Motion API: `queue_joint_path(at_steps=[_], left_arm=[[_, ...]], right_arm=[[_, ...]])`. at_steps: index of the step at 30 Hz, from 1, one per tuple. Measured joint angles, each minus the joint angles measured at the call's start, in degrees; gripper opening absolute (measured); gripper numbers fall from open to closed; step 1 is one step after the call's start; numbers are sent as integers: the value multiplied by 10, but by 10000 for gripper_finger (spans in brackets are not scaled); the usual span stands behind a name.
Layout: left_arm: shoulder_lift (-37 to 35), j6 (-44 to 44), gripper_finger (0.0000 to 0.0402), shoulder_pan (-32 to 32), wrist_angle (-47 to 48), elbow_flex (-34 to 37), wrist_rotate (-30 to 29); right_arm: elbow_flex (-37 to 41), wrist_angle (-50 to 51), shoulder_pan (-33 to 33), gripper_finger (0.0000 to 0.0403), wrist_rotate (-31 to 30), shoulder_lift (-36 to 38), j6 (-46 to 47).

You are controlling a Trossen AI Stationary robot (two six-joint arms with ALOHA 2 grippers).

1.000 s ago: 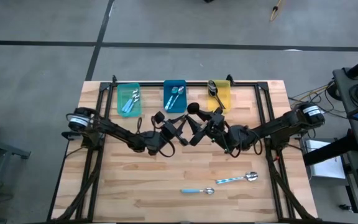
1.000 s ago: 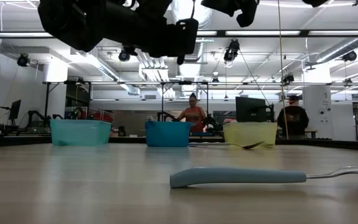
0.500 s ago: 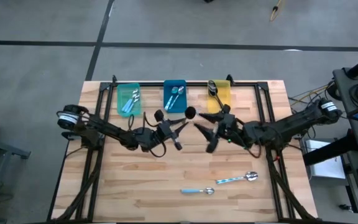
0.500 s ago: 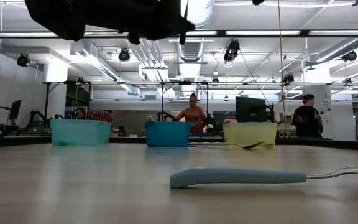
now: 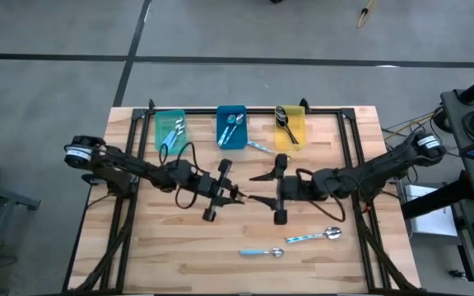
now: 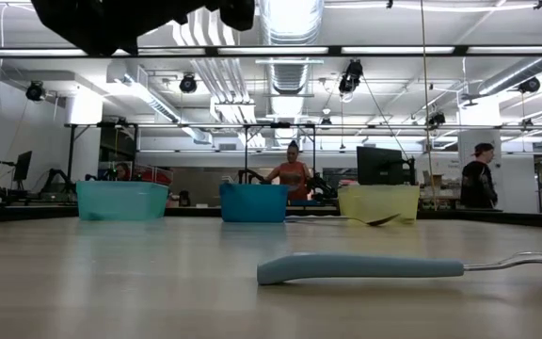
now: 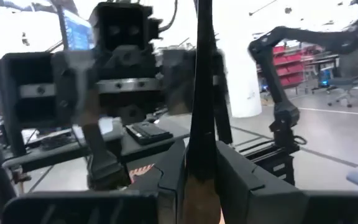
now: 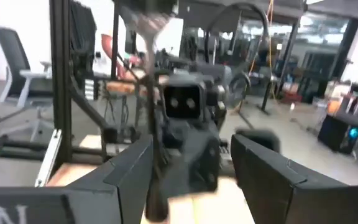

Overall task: Sort silverware by color (type)
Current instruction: Put the black spoon into the yellow bin

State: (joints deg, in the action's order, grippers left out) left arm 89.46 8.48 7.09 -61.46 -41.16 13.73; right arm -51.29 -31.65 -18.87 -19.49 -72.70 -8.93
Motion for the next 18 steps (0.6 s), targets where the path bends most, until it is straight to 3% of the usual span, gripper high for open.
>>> queue_joint_path(at_steps=[11, 18], left_arm=[[19, -11, 46, -26, 9, 2, -12], [20, -11, 46, -30, 6, 2, -12]], right_arm=[[-76, -12, 0, 203, -1, -72, -38], [-95, 23, 0, 139, -46, -73, -31]])
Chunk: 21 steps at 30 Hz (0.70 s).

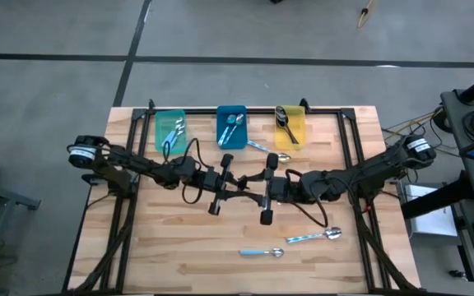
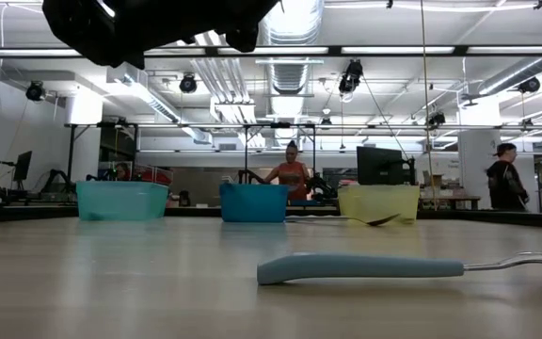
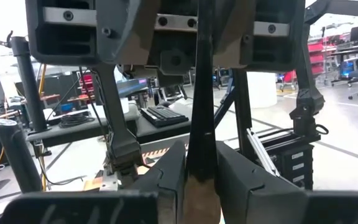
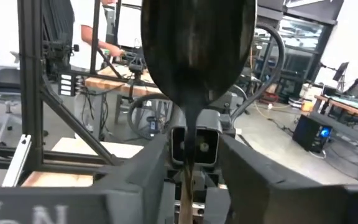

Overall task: Sort silverware by color (type)
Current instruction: Put the black spoon into the yellow bin

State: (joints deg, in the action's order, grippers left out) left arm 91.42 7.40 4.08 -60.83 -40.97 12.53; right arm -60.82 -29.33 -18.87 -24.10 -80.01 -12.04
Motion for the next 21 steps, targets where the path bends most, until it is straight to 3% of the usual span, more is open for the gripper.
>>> queue_joint_path(at_steps=[8, 13, 21], left_arm=[[0, 3, 46, -2, 0, 0, -1], [0, 0, 53, -2, 0, 0, -3], [0, -17, 185, -3, 0, 0, -74]], right_arm=[[0, 2, 0, 27, -5, 0, 0], [0, 3, 0, 15, -15, 0, 6], [1, 5, 0, 13, -24, 7, 5]])
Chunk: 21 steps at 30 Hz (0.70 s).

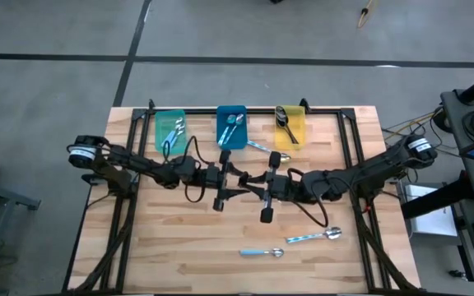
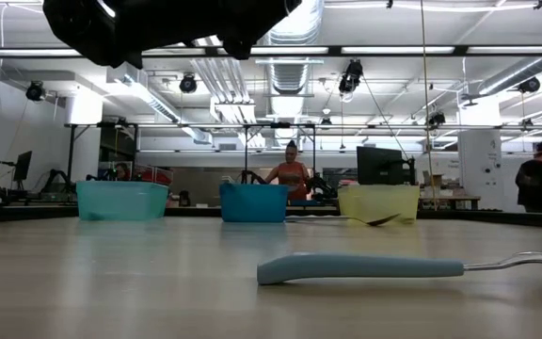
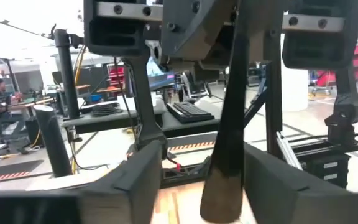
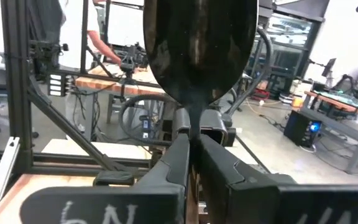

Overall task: Sort silverware by color (type)
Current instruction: Put the black spoon into the yellow bin

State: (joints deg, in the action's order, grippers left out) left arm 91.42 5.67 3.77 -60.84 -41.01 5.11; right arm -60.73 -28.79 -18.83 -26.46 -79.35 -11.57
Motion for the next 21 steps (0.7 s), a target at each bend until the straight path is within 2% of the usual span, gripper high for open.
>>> queue_joint_path(at_steps=[3, 7, 13, 18, 21], left_arm=[[-3, 6, 227, -2, 14, 1, -1], [-23, 14, 262, -13, 81, 2, -1], [-90, 53, 275, -41, 230, 2, -14], [-161, 99, 271, -56, 317, 5, -77], [-201, 114, 269, -61, 337, 18, -104]], right_arm=[[0, 11, 0, 13, -24, 10, 5], [-5, 59, 3, 13, -44, 32, 36], [-94, 277, 43, 12, -51, 48, 139], [-195, 466, 105, 12, -50, 26, 201], [-245, 557, 147, 12, -47, 13, 229]])
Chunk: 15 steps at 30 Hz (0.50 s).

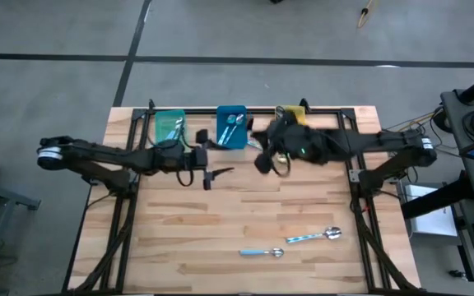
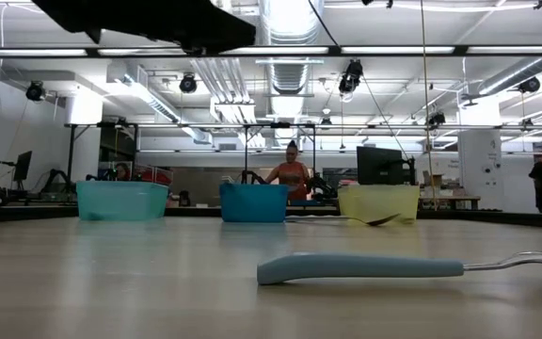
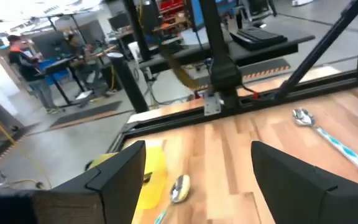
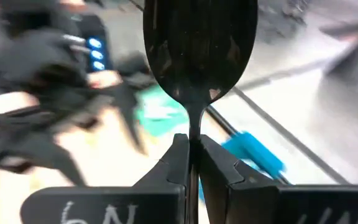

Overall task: Sort silverware by color (type)
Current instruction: Put the black spoon into the yellow bin

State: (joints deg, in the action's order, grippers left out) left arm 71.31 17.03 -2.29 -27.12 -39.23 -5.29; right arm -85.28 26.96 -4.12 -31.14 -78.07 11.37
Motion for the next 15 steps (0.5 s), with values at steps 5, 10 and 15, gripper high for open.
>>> queue_joint_path(at_steps=[5, 10, 15], left_arm=[[-60, 5, 267, -5, -3, 43, -8], [-107, 5, 267, -13, -9, 72, -45], [-142, 5, 267, -14, -7, 89, -72]], right_arm=[[-44, 89, 75, 12, 45, -16, 35], [-52, 95, 161, 12, 147, -29, 64], [-52, 98, 232, 12, 244, -53, 89]])
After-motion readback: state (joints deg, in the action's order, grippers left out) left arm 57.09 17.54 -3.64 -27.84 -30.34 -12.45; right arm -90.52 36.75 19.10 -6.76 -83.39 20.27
